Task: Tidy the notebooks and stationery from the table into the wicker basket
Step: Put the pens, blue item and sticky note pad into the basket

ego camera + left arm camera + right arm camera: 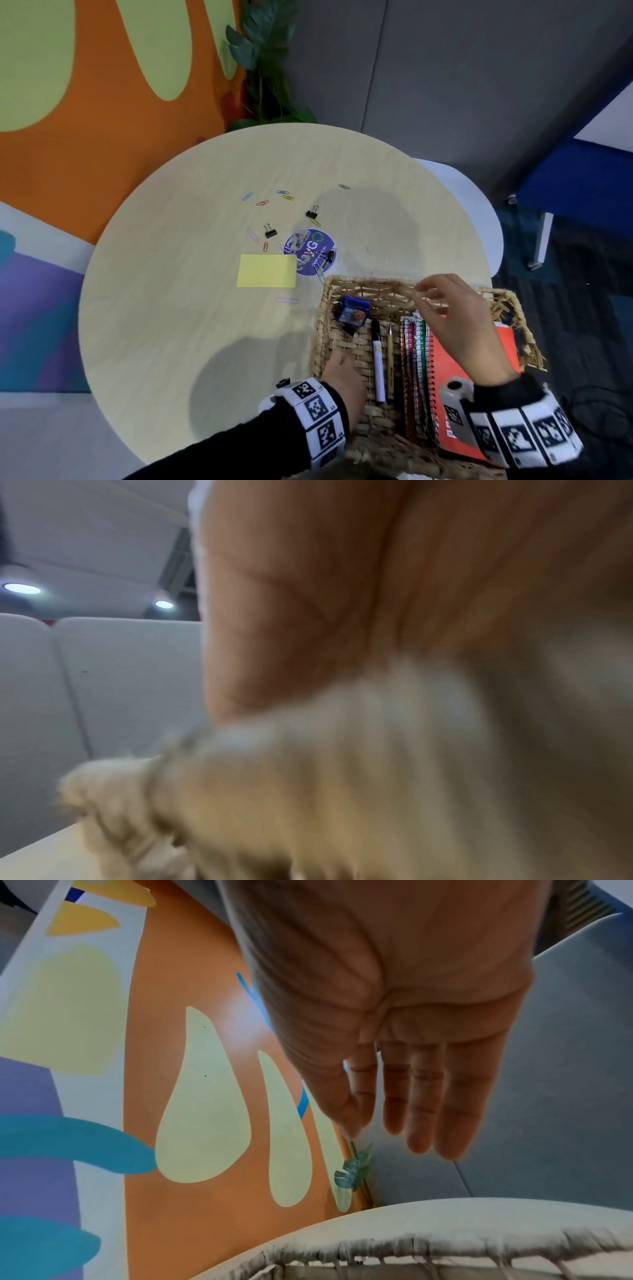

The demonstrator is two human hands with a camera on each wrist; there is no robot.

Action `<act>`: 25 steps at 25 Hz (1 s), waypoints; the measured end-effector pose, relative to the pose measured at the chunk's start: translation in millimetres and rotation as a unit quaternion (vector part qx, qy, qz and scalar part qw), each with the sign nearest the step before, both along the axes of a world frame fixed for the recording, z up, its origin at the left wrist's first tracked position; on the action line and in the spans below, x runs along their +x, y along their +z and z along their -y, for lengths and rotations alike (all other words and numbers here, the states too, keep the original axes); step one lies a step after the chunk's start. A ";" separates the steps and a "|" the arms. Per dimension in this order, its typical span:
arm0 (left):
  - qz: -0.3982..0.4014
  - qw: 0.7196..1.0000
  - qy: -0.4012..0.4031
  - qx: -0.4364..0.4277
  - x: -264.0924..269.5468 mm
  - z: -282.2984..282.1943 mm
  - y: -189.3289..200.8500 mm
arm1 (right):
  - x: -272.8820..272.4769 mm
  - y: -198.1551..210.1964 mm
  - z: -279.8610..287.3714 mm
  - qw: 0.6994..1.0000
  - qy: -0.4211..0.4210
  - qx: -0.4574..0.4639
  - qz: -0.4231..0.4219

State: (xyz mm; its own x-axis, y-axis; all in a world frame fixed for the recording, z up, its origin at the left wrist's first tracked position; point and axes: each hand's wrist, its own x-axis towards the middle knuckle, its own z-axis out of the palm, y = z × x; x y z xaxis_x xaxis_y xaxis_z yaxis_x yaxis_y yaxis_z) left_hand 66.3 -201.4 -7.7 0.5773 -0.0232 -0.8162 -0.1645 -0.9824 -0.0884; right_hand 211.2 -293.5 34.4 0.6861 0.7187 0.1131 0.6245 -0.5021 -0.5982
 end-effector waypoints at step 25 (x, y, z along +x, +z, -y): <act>0.192 0.880 0.432 -0.038 9.4 -287.5 -79.1 | 28.2 -36.5 -316.7 0.933 0.237 -0.271 -0.003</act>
State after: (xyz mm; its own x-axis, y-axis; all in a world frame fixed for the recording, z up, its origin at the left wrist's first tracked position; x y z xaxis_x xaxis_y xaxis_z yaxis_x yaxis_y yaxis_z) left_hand 75.6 86.1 -86.9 0.6399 0.5136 -0.5716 0.6742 -0.7321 0.0970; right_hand 239.4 23.3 -2.1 0.2761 0.8923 -0.3572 0.8511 -0.3997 -0.3406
